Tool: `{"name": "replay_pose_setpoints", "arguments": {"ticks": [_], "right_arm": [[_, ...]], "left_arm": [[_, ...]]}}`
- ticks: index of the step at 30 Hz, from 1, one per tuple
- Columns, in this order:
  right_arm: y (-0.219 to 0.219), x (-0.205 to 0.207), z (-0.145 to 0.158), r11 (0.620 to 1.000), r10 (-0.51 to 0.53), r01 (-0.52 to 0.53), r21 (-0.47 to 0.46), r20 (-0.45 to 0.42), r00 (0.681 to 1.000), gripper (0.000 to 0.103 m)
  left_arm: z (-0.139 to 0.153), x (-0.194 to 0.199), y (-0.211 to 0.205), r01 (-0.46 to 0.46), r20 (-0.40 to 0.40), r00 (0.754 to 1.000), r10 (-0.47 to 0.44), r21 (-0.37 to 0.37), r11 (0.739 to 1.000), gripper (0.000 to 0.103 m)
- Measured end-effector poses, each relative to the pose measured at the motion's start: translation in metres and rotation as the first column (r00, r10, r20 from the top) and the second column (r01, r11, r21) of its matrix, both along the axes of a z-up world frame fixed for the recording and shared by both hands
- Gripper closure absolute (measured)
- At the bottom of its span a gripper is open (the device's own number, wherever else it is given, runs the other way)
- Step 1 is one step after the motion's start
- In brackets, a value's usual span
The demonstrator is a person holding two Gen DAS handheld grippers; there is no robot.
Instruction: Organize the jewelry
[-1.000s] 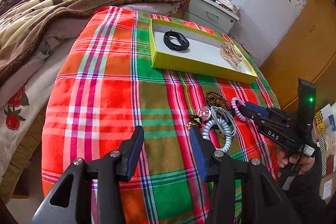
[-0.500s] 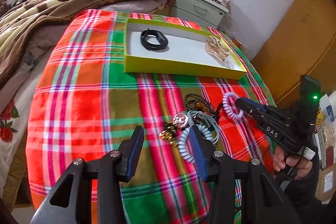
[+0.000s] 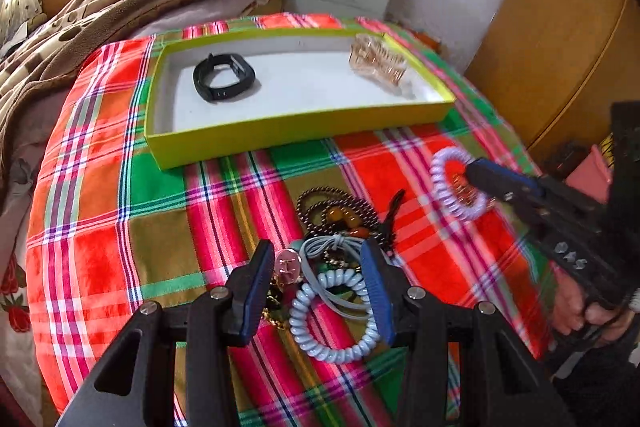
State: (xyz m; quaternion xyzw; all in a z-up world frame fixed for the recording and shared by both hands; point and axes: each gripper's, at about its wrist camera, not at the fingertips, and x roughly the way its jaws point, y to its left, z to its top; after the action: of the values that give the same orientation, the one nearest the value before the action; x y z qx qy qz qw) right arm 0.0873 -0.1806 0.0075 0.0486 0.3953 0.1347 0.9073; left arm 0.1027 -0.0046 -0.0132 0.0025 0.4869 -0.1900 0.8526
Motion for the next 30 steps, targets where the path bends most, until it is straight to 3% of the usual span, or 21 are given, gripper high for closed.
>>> {"name": "replay_pose_setpoints", "arguments": {"ticks": [3,8,12,14,20,30], "right_arm": [[-0.001,0.001,0.0,1.0,-0.003,0.003,0.006,0.0,1.0,0.093],[-0.002,0.0,-0.001,1.0,-0.008,0.008,0.008,0.001,1.0,0.093],[-0.001,0.002,-0.001,1.0,-0.013,0.013,0.009,0.0,1.0,0.093],[0.0,0.002,-0.002,1.0,-0.014,0.014,0.009,-0.001,1.0,0.093],[0.001,0.002,-0.001,1.0,-0.023,0.023,0.005,0.0,1.0,0.093],[0.002,-0.003,0.005,0.999,-0.035,0.035,0.004,0.014,0.999,0.093]], "left_arm": [[-0.003,0.0,-0.001,0.002,-0.003,1.0,-0.002,0.014,1.0,0.06],[-0.004,0.004,0.0,-0.001,-0.005,1.0,0.001,0.031,1.0,0.076],[-0.005,0.006,0.001,-0.003,-0.008,1.0,0.003,0.016,1.0,0.082],[-0.003,0.005,0.001,-0.001,0.001,1.0,0.001,0.017,1.0,0.092],[0.0,0.004,0.004,-0.008,0.018,1.0,0.008,0.01,1.0,0.097],[0.011,-0.006,0.013,-0.025,0.045,0.999,0.027,-0.047,0.999,0.097]]}}
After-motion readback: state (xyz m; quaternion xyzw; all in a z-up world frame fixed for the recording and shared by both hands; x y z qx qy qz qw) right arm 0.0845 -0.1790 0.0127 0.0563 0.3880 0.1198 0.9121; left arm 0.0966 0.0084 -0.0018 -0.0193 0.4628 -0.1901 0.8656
